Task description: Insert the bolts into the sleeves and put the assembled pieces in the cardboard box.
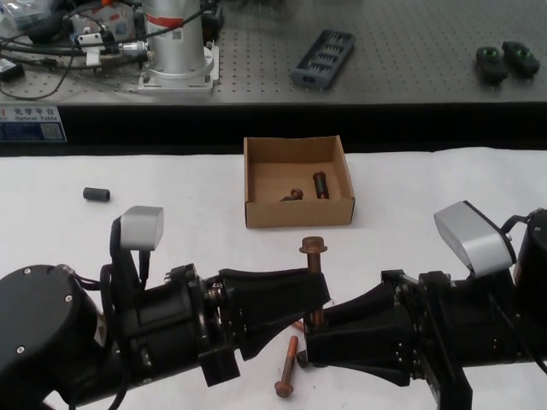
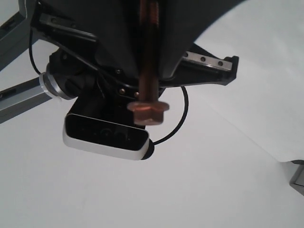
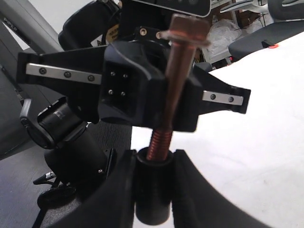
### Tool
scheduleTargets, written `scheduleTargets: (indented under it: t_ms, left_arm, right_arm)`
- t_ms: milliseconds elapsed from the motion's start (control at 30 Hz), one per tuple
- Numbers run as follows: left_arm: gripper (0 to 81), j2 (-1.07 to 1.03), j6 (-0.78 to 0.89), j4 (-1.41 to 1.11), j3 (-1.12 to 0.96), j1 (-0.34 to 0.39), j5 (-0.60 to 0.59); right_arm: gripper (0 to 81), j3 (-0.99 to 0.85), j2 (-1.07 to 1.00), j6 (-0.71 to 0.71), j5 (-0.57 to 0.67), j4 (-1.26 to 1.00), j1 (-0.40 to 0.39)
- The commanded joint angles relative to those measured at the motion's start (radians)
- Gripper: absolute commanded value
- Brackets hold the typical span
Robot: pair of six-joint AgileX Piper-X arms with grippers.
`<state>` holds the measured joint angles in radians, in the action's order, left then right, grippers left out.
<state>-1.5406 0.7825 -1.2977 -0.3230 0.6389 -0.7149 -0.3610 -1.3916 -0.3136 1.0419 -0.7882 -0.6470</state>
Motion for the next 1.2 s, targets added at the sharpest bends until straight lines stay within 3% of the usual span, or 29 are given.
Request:
scheduleTargets:
  t_ms: [0,367,833,933,1067,1167]
  left_arm:
    - [0.6,0.002,-0.032,0.045,-0.003,0.005,-0.072]
    - [0.6,0.002,-0.073,0.041,-0.003,0.005,-0.148]
    - [0.5,0.002,-0.109,0.03,-0.003,0.005,-0.118]
    - [8.1,0.002,-0.109,0.016,-0.003,0.005,-0.092]
    - [28.2,0.002,-0.109,0.017,-0.003,0.005,-0.056]
    - [39.0,0.002,-0.109,0.017,-0.003,0.005,-0.055]
  right_arm:
    - [7.6,-0.004,0.014,-0.001,0.008,-0.026,-0.002]
    - [7.6,-0.004,0.014,-0.001,0.008,-0.026,-0.002]
    - [7.6,-0.004,0.014,-0.001,0.008,-0.026,-0.002]
    - [7.6,-0.004,0.014,-0.001,0.008,-0.026,-0.002]
    - [7.6,-0.004,0.014,-0.001,0.008,-0.026,-0.002]
    - [7.6,-0.004,0.014,0.0,0.006,-0.026,-0.002]
